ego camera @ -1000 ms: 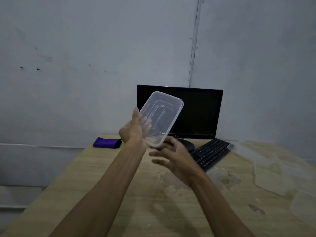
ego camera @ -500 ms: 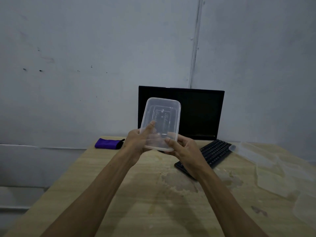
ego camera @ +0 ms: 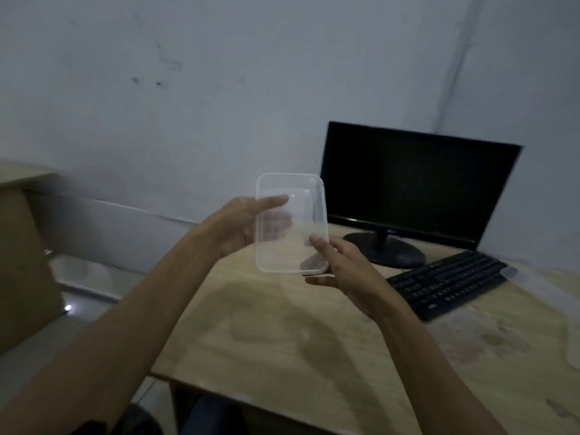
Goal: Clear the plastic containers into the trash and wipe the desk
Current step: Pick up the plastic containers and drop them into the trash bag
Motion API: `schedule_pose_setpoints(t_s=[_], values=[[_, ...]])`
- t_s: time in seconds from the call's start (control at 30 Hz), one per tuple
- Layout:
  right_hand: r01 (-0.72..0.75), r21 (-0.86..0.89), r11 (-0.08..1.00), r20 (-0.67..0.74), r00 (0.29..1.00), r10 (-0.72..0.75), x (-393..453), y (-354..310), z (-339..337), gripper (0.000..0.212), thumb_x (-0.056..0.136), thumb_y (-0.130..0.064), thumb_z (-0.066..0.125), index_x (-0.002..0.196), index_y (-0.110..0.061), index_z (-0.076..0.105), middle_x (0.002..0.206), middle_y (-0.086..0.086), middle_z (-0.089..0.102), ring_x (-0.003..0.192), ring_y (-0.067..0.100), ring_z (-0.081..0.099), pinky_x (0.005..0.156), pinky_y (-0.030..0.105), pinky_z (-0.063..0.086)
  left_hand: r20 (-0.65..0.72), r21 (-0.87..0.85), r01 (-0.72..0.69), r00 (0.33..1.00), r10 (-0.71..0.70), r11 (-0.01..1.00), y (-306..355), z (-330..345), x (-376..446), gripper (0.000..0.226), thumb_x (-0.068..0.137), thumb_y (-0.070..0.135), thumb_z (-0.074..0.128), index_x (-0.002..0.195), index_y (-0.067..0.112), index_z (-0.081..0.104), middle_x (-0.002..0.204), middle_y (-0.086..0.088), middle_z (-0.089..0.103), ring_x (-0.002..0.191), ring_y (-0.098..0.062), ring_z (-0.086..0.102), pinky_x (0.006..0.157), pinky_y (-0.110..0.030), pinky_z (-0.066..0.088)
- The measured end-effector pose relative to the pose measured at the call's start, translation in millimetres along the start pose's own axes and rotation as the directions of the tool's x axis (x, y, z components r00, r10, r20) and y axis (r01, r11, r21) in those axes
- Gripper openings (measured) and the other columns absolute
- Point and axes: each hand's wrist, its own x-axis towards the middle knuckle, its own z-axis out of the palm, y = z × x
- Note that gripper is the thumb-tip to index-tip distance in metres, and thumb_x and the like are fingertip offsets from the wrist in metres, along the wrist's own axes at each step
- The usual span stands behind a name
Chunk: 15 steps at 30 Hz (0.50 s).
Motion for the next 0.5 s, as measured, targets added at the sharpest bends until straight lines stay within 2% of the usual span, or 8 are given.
schedule_pose_setpoints(t_s=[0.07, 0.13, 0.2, 0.3, 0.4, 0.47, 0.5], values=[[-0.034, 0.051, 0.998, 0.038, 0.999, 0.032, 10.2, 1.6, 23.5, 0.027, 0.104, -0.038, 0.056, 0.12, -0.019, 0.068, 0.098, 0.01, 0.068, 0.09, 0.025, 0.076, 0.081, 0.039, 0.064, -0.072, -0.057, -0.036, 0.997, 0.032, 0.998, 7.9, -34.3, -1.9, 0.045, 0.084, 0.018, 0.076, 0.122, -0.003, 0.066, 0.114, -0.018, 0.073, 0.091, -0.026, 0.076, 0.074, -0.038, 0.065], [-0.055, 0.122, 0.991, 0.045, 0.998, 0.05, 22.5, 3.5, 47.4, 0.025, 0.103, -0.035, 0.059, 0.119, -0.019, 0.069, 0.098, 0.011, 0.061, 0.09, 0.033, 0.076, 0.077, 0.045, 0.063, -0.138, -0.014, -0.051, 0.989, 0.049, 0.999, 11.3, -69.1, -7.1, 0.058, 0.076, 0.018, 0.08, 0.129, 0.001, 0.064, 0.114, -0.014, 0.073, 0.098, -0.025, 0.074, 0.083, -0.039, 0.064], [-0.066, 0.163, 0.984, 0.036, 0.997, 0.061, 39.6, 7.5, 73.4, 0.025, 0.1, -0.031, 0.065, 0.119, -0.014, 0.068, 0.097, 0.012, 0.059, 0.085, 0.033, 0.074, 0.072, 0.047, 0.063, -0.155, 0.118, -0.02, 0.987, 0.038, 0.993, 11.3, -108.2, -20.2, 0.054, 0.072, 0.017, 0.081, 0.123, 0.006, 0.068, 0.106, -0.009, 0.077, 0.099, -0.025, 0.073, 0.081, -0.037, 0.064], [-0.037, 0.165, 0.986, -0.005, 0.999, 0.038, 65.0, 10.3, 104.9, 0.037, 0.092, -0.024, 0.077, 0.121, -0.005, 0.065, 0.1, 0.012, 0.065, 0.074, 0.023, 0.069, 0.068, 0.04, 0.062, -0.135, 0.338, 0.127, 0.987, -0.085, 0.933, 7.3, -154.4, -50.1, 0.05, 0.07, 0.02, 0.08, 0.117, 0.01, 0.071, 0.104, -0.011, 0.079, 0.096, -0.027, 0.076, 0.082, -0.036, 0.064], [-0.021, 0.118, 0.993, 0.07, 0.997, 0.013, 88.8, 12.8, 149.0, 0.049, 0.088, -0.025, 0.081, 0.124, -0.002, 0.057, 0.109, 0.012, 0.068, 0.08, 0.019, 0.07, 0.08, 0.039, 0.063, -0.158, 0.424, 0.183, 0.979, -0.127, 0.887, -2.4, -198.5, -81.2, 0.06, 0.067, 0.031, 0.087, 0.121, 0.01, 0.071, 0.111, -0.015, 0.077, 0.099, -0.027, 0.076, 0.08, -0.036, 0.064], [0.019, 0.014, 1.0, 0.118, 0.993, -0.02, 101.3, 15.9, 181.2, 0.054, 0.089, -0.038, 0.078, 0.126, -0.008, 0.053, 0.118, 0.01, 0.069, 0.092, 0.018, 0.073, 0.088, 0.041, 0.06, -0.258, 0.353, 0.124, 0.966, -0.031, 0.928, -10.7, -229.5, -96.8, 0.081, 0.052, 0.044, 0.097, 0.121, 0.009, 0.072, 0.11, -0.012, 0.077, 0.095, -0.024, 0.076, 0.074, -0.032, 0.064], [0.052, -0.084, 0.995, 0.129, 0.991, -0.041, 105.2, 16.3, 196.3, 0.057, 0.089, -0.046, 0.075, 0.129, -0.012, 0.051, 0.117, 0.007, 0.068, 0.098, 0.018, 0.071, 0.09, 0.041, 0.059, -0.344, 0.297, 0.066, 0.938, 0.043, 0.953, -13.7, -244.1, -102.1, 0.086, 0.051, 0.047, 0.098, 0.122, 0.007, 0.072, 0.111, -0.012, 0.075, 0.095, -0.024, 0.074, 0.074, -0.032, 0.063]])
